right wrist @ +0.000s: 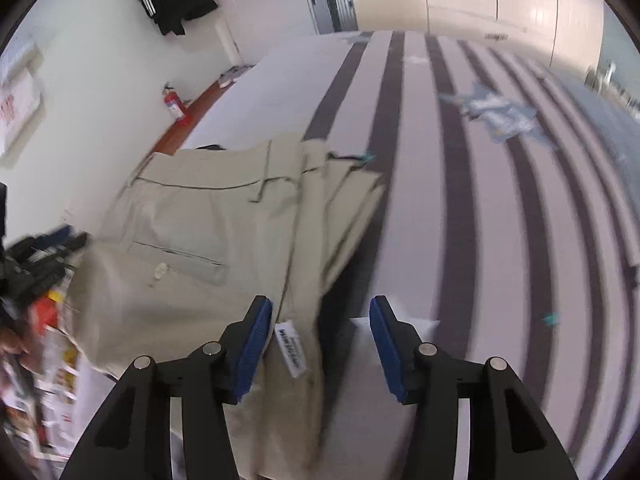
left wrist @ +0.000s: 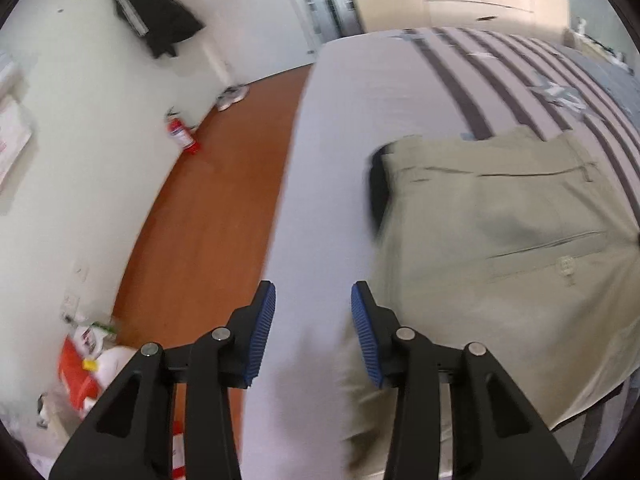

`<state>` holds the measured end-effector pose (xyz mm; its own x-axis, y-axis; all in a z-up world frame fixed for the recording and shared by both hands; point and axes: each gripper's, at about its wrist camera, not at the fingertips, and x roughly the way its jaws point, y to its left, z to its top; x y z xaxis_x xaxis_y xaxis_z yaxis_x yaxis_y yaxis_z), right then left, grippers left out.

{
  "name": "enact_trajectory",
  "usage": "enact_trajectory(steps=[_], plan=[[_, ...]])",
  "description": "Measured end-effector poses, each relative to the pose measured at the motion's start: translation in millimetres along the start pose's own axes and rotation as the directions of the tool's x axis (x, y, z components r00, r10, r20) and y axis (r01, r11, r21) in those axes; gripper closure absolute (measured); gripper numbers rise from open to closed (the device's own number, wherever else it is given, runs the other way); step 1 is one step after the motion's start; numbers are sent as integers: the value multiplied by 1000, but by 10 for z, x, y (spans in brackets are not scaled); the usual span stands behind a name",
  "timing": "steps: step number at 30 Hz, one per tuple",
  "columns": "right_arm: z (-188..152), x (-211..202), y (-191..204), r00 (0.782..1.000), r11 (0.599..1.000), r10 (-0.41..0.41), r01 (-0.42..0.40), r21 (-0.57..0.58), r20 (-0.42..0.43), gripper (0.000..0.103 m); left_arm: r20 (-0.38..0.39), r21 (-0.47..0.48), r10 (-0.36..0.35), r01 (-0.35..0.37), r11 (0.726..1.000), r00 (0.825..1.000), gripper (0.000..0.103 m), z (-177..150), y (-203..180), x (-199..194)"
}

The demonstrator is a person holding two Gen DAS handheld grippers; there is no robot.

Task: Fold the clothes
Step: 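Carry the folded trousers with both grippers onto the dark folded garment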

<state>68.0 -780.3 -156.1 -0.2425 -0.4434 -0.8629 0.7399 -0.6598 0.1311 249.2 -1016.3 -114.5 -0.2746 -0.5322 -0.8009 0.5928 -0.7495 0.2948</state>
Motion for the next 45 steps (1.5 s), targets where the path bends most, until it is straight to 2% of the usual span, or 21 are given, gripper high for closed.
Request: enact_trajectory(steps=[3, 5, 7, 10, 12, 13, 16, 18, 23, 24, 27, 29, 31, 33, 34, 36, 38, 42, 45], plan=[[-10, -275, 31, 998, 998, -59, 59, -4, 37, 57, 9, -54, -73, 73, 996, 997, 67, -6, 76, -221], [7, -416, 64, 999, 999, 1, -3, 44, 53, 57, 29, -52, -141, 143, 988, 990, 67, -19, -40, -401], [-5, -436, 210, 995, 996, 76, -78, 33, 63, 57, 32, -52, -227, 228, 972, 973, 67, -53, -216, -511], [-64, -343, 467, 982, 984, 180, -179, -20, 56, 60, -26, -31, -260, 259, 965, 965, 67, -186, -441, -368], [-203, -153, 595, 978, 978, 207, -207, -34, 19, 63, -87, -22, -245, 244, 969, 966, 73, -310, -581, -147], [-294, -25, 638, 981, 979, 196, -196, -46, -7, 66, -113, -31, -237, 235, 972, 965, 73, -392, -588, -30], [-514, 148, 602, 985, 983, 167, -169, -70, -33, 87, -129, -68, -255, 248, 966, 958, 73, -505, -508, 96], [-563, 113, 491, 981, 980, 193, -194, -48, -25, 93, -123, -68, -247, 240, 968, 961, 73, -532, -472, 63], [-543, -181, 306, 986, 986, 166, -166, -12, 8, 90, -82, -85, -174, 167, 982, 981, 74, -486, -344, -232], [-520, -241, 290, 987, 988, 157, -157, -6, 20, 87, -65, -87, -184, 179, 980, 981, 74, -461, -343, -297], [-342, -321, 280, 985, 986, 163, -164, 14, 63, 87, -19, -85, -214, 212, 974, 977, 74, -311, -372, -381], [-191, -309, 294, 983, 985, 165, -168, 27, 84, 87, 5, -69, -233, 233, 970, 972, 74, -138, -462, -320], [14, -183, 344, 986, 990, 137, -139, 14, 93, 87, 19, -57, -262, 263, 963, 965, 74, 40, -546, -155], [193, 5, 387, 989, 992, 121, -122, 8, 80, 87, 8, -71, -278, 278, 958, 961, 75, 140, -469, 42], [266, 121, 405, 992, 994, 106, -106, 2, 66, 87, 1, -76, -276, 275, 958, 961, 77, 153, -492, 135], [357, 377, 446, 999, 999, 43, -42, -28, 28, 88, -36, -47, -221, 219, 975, 975, 82, 133, -556, 405], [355, 575, 405, 1000, 999, -2, 3, -51, 14, 92, -46, -47, -218, 216, 975, 975, 82, 55, -469, 580], [409, 509, 126, 998, 998, -37, 34, 54, 55, 94, -11, -74, -196, 194, 978, 981, 84, 165, -310, 440], [529, 339, 24, 992, 994, -23, 9, 111, 122, 90, 76, -62, -220, 225, 972, 972, 84, 405, -287, 234]])
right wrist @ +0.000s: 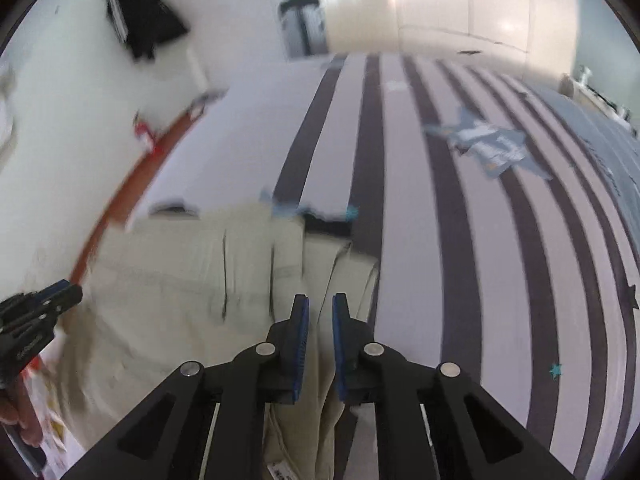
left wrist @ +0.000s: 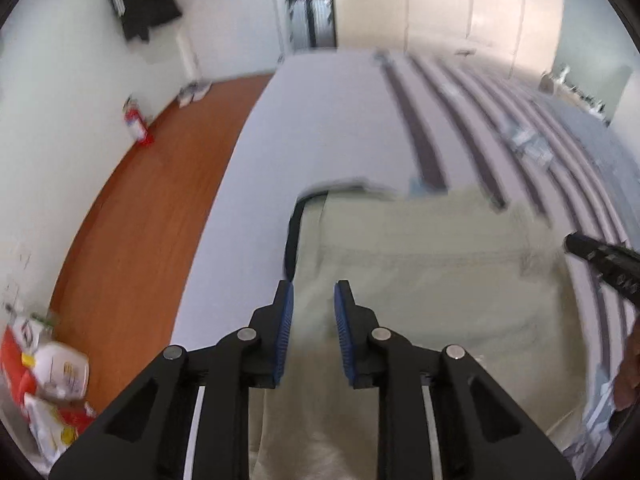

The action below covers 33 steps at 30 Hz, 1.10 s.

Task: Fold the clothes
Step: 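Carry the folded trousers with both grippers onto the dark folded garment, then lower the trousers onto the dark garment and open both grippers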

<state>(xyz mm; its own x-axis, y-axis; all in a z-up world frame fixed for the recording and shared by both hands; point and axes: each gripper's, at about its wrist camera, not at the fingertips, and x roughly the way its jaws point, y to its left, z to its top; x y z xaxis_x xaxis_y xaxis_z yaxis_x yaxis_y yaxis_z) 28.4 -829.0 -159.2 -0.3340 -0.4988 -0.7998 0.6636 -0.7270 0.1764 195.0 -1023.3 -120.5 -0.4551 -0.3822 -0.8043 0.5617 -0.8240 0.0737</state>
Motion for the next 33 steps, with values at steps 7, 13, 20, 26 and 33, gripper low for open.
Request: enact_trajectory(steps=[7, 13, 20, 26, 33], plan=[[139, 257, 499, 998, 992, 53, -54, -110, -16, 89, -52, 59, -35, 38, 998, 998, 84, 322, -268, 557], [121, 637, 428, 997, 996, -23, 17, -84, -68, 99, -93, 35, 3, 0, 999, 996, 99, 99, -65, 844], [59, 66, 390, 999, 998, -26, 28, -50, 36, 93, -27, -3, -69, 69, 998, 997, 99, -4, -118, 42], [-454, -443, 582, 1000, 1000, 1, -2, -24, -17, 93, -63, -35, -138, 136, 990, 988, 99, -537, -334, -458], [-1107, -441, 727, 994, 998, -2, -5, -55, -113, 95, -184, -86, -64, 48, 995, 981, 99, -1201, -199, -289]])
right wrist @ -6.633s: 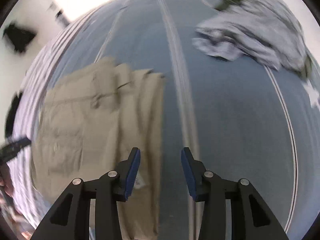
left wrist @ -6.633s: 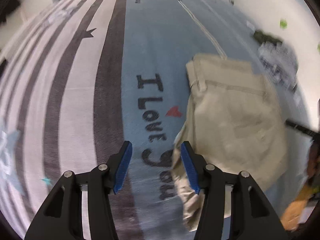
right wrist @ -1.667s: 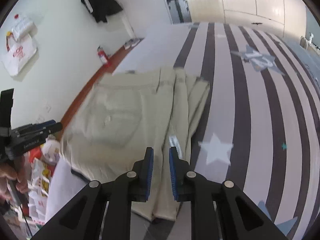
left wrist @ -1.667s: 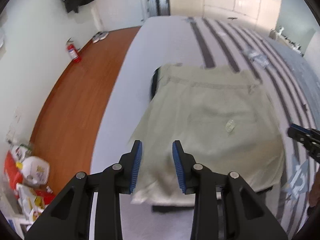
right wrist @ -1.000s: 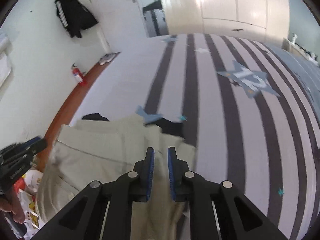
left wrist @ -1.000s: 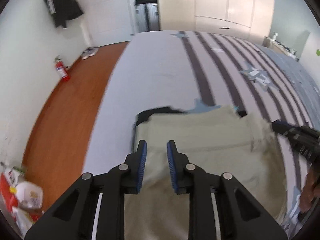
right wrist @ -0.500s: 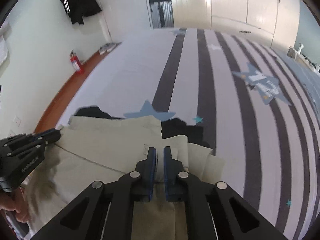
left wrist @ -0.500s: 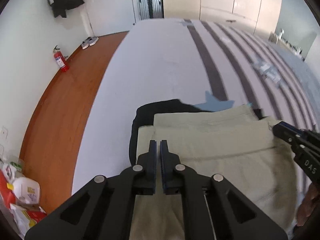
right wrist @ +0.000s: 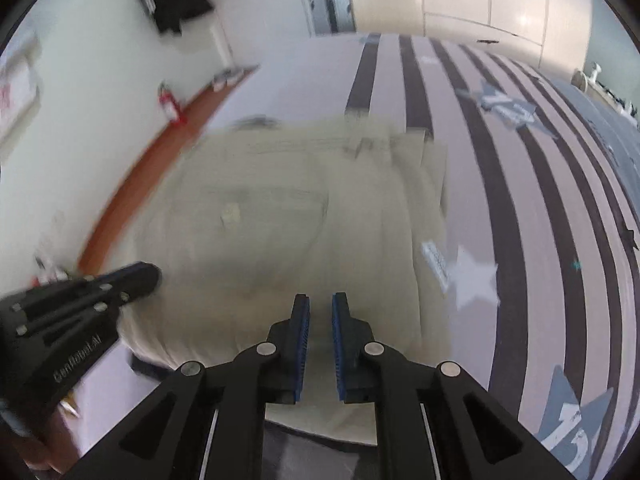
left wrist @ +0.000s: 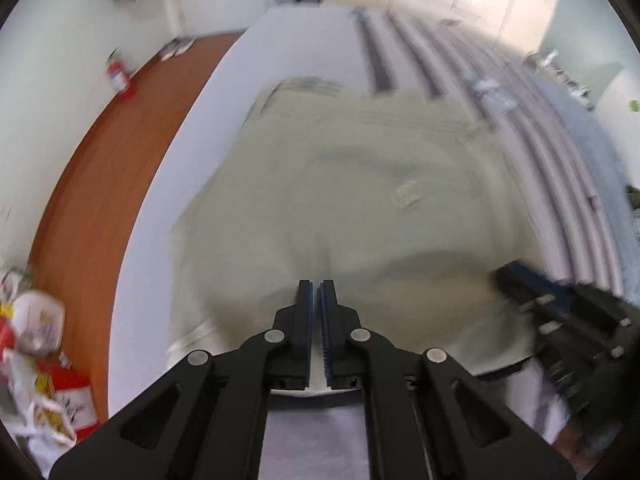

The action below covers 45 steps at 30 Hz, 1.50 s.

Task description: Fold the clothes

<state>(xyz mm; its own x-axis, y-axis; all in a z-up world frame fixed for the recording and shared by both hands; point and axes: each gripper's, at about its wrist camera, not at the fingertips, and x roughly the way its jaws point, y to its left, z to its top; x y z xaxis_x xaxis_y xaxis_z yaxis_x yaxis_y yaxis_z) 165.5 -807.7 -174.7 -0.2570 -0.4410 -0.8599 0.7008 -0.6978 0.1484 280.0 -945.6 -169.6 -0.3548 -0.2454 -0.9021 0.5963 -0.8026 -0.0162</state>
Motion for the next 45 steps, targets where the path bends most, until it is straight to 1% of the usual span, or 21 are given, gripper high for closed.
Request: enact_trajectory(steps=[2, 4, 7, 10, 12, 14, 15, 16, 19, 22, 23, 24, 25, 26, 27, 28, 30, 31, 34, 40, 45], plan=[[-68, 35, -112, 1000, 999, 24, -23, 29, -18, 102, -10, -36, 15, -15, 999, 1000, 101, -66, 189, 48], [-103, -15, -195, 999, 999, 35, -34, 36, -16, 103, -4, -45, 72, -72, 996, 997, 101, -85, 308, 11], [-123, -171, -302, 1000, 998, 16, -16, 59, -3, 101, 2, -87, 55, -54, 995, 998, 101, -30, 431, -134], [-45, -342, -349, 998, 998, -30, 27, 63, 49, 98, 83, -28, 47, -45, 999, 995, 101, 154, 326, -317], [56, -322, -381, 998, 996, -21, 16, 82, 66, 92, 100, 2, 14, -15, 1000, 995, 101, 326, 240, -279], [163, -206, -395, 998, 996, -16, 11, 89, 56, 91, 114, 38, -9, 5, 999, 993, 101, 473, 175, -202], [203, -126, -388, 998, 997, -29, 25, 79, 48, 91, 113, 62, 1, -8, 998, 994, 101, 537, 148, -106], [227, -21, -379, 998, 997, -50, 48, 62, 31, 91, 86, 84, 32, -40, 996, 996, 101, 613, 125, 52], [279, 164, -445, 998, 996, -60, 61, 59, -24, 93, 48, 73, 52, -55, 996, 998, 101, 722, 175, 286], [340, 35, -421, 997, 996, -81, 82, 44, -19, 91, 30, 50, 64, -65, 997, 997, 100, 787, 151, 177], [356, -34, -394, 994, 994, -106, 107, 36, -11, 87, 29, 43, 56, -57, 997, 998, 100, 770, 114, 88], [366, -119, -364, 990, 989, -142, 142, 35, -1, 80, 32, 41, 47, -48, 998, 998, 99, 750, 98, 14], [377, -213, -338, 988, 987, -156, 156, 45, 5, 72, 40, 39, 36, -37, 999, 999, 93, 705, 57, -92], [397, -287, -335, 989, 987, -147, 146, 64, 10, 66, 48, 38, 23, -25, 999, 999, 88, 666, 10, -199], [413, -353, -329, 990, 987, -139, 137, 86, 16, 54, 52, 42, 7, -10, 999, 999, 73, 643, -66, -316], [426, -424, -301, 990, 985, -143, 140, 100, 23, 49, 61, 40, -4, 1, 999, 998, 55, 588, -94, -450], [449, -559, -220, 989, 985, -143, 138, 107, 43, 45, 85, 38, -20, 17, 999, 996, 36, 537, -56, -622], [458, -626, -173, 988, 984, -146, 139, 108, 55, 41, 106, 45, -23, 18, 999, 994, 30, 505, -71, -752], [445, -786, -52, 982, 982, -169, 161, 94, 81, 31, 144, 69, -5, -5, 998, 990, 20, 470, -116, -1024], [331, -1084, 154, 971, 978, -207, 202, 55, 122, 11, 140, 48, 5, -11, 999, 990, 15, 233, -39, -1335], [167, -1283, 238, 974, 982, -189, 186, 40, 123, 9, 142, 53, 18, -26, 998, 990, 14, 21, -43, -1521]])
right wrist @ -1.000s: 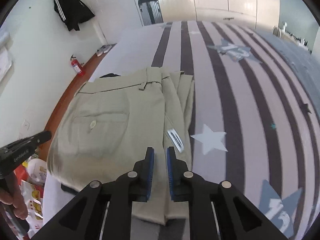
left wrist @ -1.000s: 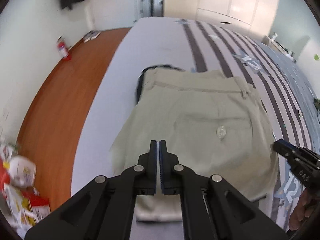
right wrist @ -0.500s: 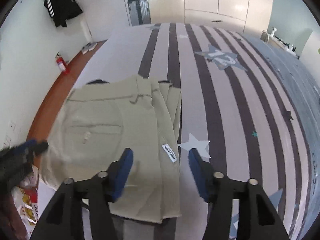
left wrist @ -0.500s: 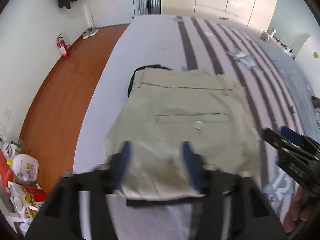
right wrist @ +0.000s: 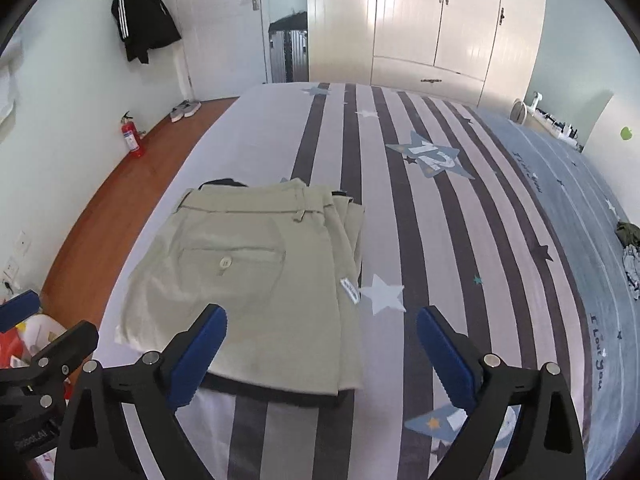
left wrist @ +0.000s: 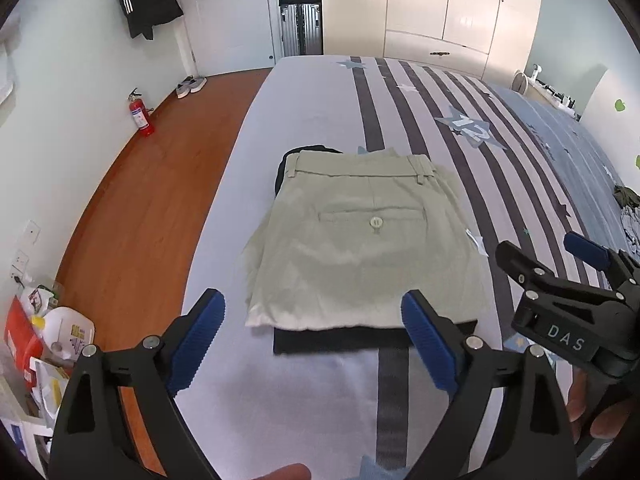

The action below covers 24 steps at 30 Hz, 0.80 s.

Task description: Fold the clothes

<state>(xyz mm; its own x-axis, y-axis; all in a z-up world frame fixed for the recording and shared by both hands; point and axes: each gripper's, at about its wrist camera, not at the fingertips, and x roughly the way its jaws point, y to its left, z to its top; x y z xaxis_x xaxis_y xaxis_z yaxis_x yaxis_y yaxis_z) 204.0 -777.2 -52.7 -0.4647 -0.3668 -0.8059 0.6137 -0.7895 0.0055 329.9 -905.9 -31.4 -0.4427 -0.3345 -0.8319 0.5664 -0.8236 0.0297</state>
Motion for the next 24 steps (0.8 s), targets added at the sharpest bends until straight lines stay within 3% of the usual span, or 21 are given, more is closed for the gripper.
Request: enact_trajectory(steps=[5, 11, 24], plan=[[-86, -223, 1, 1000, 1000, -4, 4, 3, 9, 9, 7, 2, 28, -28, 1000, 1000, 14, -127, -11, -179], [-159, -432, 1, 1000, 1000, 11, -11, 7, 15, 8, 7, -14, -5, 5, 1000, 1000, 14, -108, 2, -256], [-239, -530, -48, 1000, 1000, 18, -18, 10, 7, 8, 5, -2, -12, 12, 1000, 1000, 14, -126, -59, -334]])
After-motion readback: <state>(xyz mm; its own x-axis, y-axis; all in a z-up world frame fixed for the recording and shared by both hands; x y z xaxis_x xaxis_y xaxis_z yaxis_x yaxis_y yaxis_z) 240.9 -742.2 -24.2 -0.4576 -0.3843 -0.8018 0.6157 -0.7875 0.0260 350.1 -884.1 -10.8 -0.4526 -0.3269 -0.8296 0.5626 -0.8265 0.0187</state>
